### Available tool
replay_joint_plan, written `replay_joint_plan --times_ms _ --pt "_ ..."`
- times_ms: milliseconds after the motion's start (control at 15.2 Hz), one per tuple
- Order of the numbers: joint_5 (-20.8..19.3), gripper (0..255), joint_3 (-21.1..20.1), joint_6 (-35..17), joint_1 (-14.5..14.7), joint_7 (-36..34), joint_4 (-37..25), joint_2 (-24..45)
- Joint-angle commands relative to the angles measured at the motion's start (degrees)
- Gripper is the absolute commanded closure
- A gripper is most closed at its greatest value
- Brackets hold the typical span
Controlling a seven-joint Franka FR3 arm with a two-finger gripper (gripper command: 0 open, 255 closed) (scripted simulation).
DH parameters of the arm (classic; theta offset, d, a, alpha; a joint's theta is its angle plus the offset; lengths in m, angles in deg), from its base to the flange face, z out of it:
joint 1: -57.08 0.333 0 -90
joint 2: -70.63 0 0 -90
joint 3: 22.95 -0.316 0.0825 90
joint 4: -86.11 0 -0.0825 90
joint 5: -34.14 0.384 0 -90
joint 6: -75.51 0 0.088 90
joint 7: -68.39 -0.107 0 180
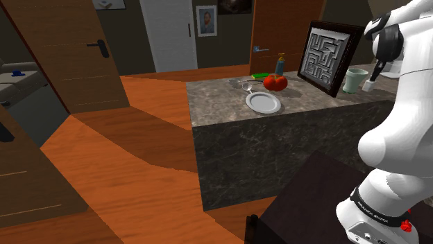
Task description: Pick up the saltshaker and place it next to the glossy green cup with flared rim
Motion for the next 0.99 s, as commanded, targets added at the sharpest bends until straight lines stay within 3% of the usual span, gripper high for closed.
replay_joint_plan --times_ms 0,528,924 --pt "0.20 255 -0.12 -1.30 0.03 0.16 0.90 0.41" --pt "1.04 255 -0.67 -6.54 0.25 0.81 4.84 1.86" --pt "1.04 255 -0.67 -6.54 0.25 0.81 4.84 1.86"
